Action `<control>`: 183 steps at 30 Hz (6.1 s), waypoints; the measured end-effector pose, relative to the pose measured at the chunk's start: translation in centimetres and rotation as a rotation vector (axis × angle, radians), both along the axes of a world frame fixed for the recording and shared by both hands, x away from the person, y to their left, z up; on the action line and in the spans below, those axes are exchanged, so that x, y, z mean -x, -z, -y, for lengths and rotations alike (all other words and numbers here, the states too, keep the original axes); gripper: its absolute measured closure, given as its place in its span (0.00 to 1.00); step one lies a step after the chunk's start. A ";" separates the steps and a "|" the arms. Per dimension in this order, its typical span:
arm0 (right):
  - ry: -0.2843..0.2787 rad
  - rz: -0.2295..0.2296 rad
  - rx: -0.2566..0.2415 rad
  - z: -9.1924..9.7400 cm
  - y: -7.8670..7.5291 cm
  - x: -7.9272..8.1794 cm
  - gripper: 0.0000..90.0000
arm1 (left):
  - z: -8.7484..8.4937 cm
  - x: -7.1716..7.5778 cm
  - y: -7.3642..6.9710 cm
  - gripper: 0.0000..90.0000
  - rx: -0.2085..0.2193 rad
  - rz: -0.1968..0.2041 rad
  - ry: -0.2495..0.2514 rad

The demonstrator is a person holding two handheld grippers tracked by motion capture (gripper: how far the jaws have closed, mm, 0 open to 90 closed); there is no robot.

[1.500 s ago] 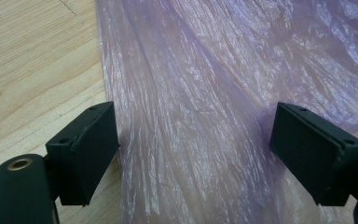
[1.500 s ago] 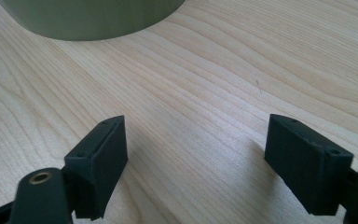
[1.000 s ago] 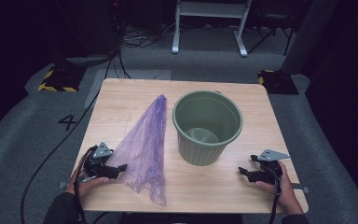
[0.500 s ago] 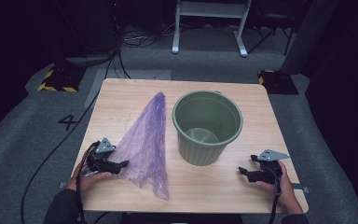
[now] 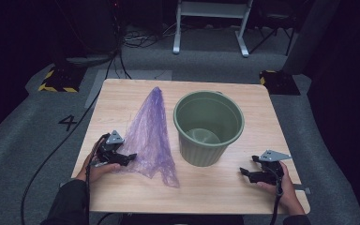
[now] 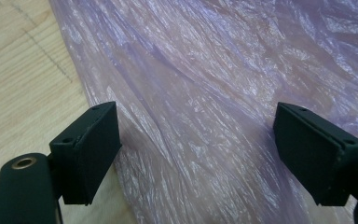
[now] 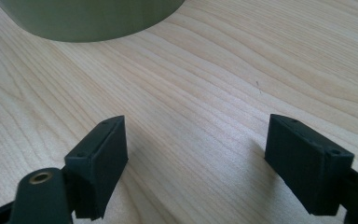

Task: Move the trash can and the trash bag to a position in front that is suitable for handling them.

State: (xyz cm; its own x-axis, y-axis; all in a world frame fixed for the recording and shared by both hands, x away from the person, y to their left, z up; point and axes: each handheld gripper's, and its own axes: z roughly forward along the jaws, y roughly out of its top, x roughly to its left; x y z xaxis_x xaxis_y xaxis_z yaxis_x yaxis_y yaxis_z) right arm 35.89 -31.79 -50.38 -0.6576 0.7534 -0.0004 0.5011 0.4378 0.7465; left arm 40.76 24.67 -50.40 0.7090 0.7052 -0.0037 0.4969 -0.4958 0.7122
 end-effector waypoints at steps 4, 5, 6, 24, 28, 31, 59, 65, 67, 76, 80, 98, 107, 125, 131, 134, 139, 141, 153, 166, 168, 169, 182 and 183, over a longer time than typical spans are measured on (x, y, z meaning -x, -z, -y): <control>0.000 0.000 0.000 0.0 0.0 0.0 0.23 | 0.3 -0.2 0.0 0.18 -0.001 0.006 -0.017; 0.000 0.000 0.000 0.0 0.0 0.0 0.23 | 0.3 -0.1 -0.1 0.19 -0.009 0.003 -0.025; 0.000 0.000 0.000 0.0 0.0 0.0 0.23 | 0.3 0.1 -0.4 0.22 -0.020 0.008 -0.031; 0.000 0.000 0.000 0.0 0.0 0.0 0.23 | 7.9 7.8 -4.8 0.23 0.069 0.113 0.138; 0.000 0.000 0.000 0.0 0.0 0.0 0.23 | 10.4 8.0 -3.3 0.22 0.052 0.097 0.204; 0.000 0.000 0.000 0.0 0.0 0.0 0.23 | 10.8 7.5 -2.9 0.25 0.065 0.076 0.204; -0.001 0.000 0.000 0.0 0.0 0.0 0.23 | 2.2 4.3 -0.8 0.77 0.047 -0.010 0.155; -0.008 -0.001 -0.002 0.0 0.0 0.0 0.24 | 0.7 4.9 -1.4 0.40 0.097 -0.026 0.050; -0.007 -0.001 -0.002 0.0 0.0 0.0 0.24 | 0.8 5.5 -1.9 0.29 0.109 -0.007 0.037; -0.007 -0.001 -0.002 0.0 0.0 0.0 0.24 | 3.5 8.3 -5.1 0.20 0.167 0.091 0.047; -0.008 -0.001 -0.002 0.0 0.0 0.0 0.24 | 5.3 8.1 -6.0 0.20 0.180 0.096 0.073; -0.008 -0.001 -0.002 0.0 0.0 0.0 0.24 | 8.4 5.5 -1.2 0.62 -0.050 -0.040 0.185; -0.008 -0.001 -0.002 0.0 0.0 0.0 0.24 | 3.9 6.3 -1.1 0.65 -0.010 -0.055 0.151; -0.008 -0.001 -0.002 0.0 0.0 0.0 0.24 | 0.3 10.0 -3.7 0.18 0.101 0.068 -0.039; -0.008 -0.001 -0.002 0.0 0.0 0.0 0.24 | 1.2 10.0 -5.4 0.18 0.106 0.094 -0.038; -0.008 -0.001 -0.002 0.0 0.0 0.0 0.24 | 1.7 9.6 -5.9 0.18 0.101 0.096 -0.039; -0.008 -0.001 -0.002 0.0 0.0 0.0 0.24 | 2.0 7.8 -6.8 0.19 0.085 0.116 -0.072; -0.008 -0.001 -0.002 0.0 0.0 0.0 0.24 | 1.9 6.7 -7.4 0.19 0.082 0.113 -0.066; -0.009 -0.001 -0.002 0.1 0.0 0.0 0.24 | 1.8 0.9 -4.3 0.19 0.066 -0.023 -0.149; -0.014 0.030 -0.055 -0.3 -1.3 0.1 0.26 | 2.4 0.0 -1.7 0.58 0.079 -0.124 -0.060; -0.016 0.068 -0.082 -0.7 -2.4 0.3 0.26 | 2.6 0.0 -1.6 0.60 0.069 -0.124 -0.051; -0.023 0.082 -0.102 -1.0 -3.0 0.3 0.26 | 2.6 0.0 -1.5 0.62 0.069 -0.122 -0.051; -0.137 0.369 -0.160 -4.8 -13.4 2.2 0.24 | 2.6 -0.1 -1.1 0.63 0.089 -0.133 -0.037; -0.145 0.382 -0.166 -5.0 -14.0 2.2 0.25 | 2.6 -0.1 -1.1 0.64 0.088 -0.133 -0.034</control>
